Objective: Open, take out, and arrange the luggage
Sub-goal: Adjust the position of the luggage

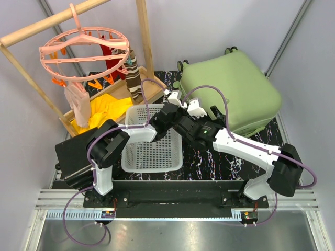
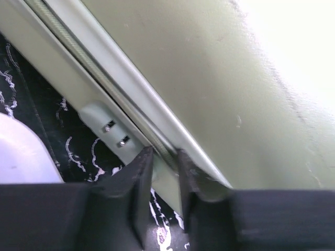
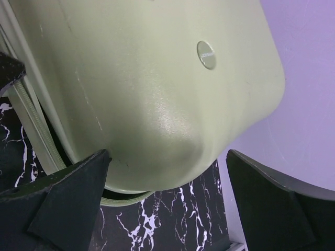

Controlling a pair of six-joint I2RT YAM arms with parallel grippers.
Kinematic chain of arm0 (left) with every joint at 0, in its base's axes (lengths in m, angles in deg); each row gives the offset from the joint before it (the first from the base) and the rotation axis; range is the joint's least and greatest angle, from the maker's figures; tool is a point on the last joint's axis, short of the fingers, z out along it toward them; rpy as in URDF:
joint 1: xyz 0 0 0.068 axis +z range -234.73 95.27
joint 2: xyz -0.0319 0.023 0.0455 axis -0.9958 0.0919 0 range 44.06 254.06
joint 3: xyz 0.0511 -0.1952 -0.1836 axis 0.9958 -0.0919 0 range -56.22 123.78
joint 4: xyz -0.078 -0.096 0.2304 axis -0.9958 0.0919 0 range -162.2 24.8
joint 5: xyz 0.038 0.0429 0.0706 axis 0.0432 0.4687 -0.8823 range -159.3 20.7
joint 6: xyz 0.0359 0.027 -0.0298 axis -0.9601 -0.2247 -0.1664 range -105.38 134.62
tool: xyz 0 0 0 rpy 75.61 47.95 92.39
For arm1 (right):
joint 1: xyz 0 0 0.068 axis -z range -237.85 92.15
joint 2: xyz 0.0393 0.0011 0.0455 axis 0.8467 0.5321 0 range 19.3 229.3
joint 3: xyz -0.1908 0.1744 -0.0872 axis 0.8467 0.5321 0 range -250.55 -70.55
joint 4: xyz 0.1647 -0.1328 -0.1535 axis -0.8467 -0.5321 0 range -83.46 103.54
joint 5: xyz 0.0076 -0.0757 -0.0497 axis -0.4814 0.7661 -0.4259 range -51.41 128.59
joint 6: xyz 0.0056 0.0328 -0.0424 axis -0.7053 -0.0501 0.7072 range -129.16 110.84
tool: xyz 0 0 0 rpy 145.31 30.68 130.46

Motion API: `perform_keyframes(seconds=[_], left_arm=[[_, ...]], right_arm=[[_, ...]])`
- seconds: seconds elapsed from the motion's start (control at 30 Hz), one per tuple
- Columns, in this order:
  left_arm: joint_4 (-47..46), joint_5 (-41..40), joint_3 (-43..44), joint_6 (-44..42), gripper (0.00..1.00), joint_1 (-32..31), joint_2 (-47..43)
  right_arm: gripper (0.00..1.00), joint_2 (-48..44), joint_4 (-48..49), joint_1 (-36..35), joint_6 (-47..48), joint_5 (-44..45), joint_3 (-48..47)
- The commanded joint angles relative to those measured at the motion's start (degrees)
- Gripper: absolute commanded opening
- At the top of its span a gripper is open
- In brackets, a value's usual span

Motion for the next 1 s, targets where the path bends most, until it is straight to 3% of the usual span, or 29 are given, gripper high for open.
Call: perform_keyframes(seconds=[0.0, 0.3, 0.53, 0.97], left_arm=[[5.5, -1.1, -0.1, -2.3, 0.19, 0.0, 3.5], [5.4, -1.7, 0.0, -2.6, 0.00, 0.2, 4.6], [4.9, -1.9, -0.1, -2.6, 0.00, 0.7, 5.8], [3.7, -1.6, -0.5, -1.7, 0.00, 1.3, 7.9]], right_arm=[[1.00, 0.4, 3.8, -0.2, 5.8, -1.0, 1.6], [1.00, 4.7, 9.3, 0.9, 10.1, -0.1, 2.6], [1.00, 10.0, 9.4, 5.9, 10.4, 4.4, 1.4], [1.00, 8.1, 9.4, 9.8, 13.6, 14.4, -4.8]])
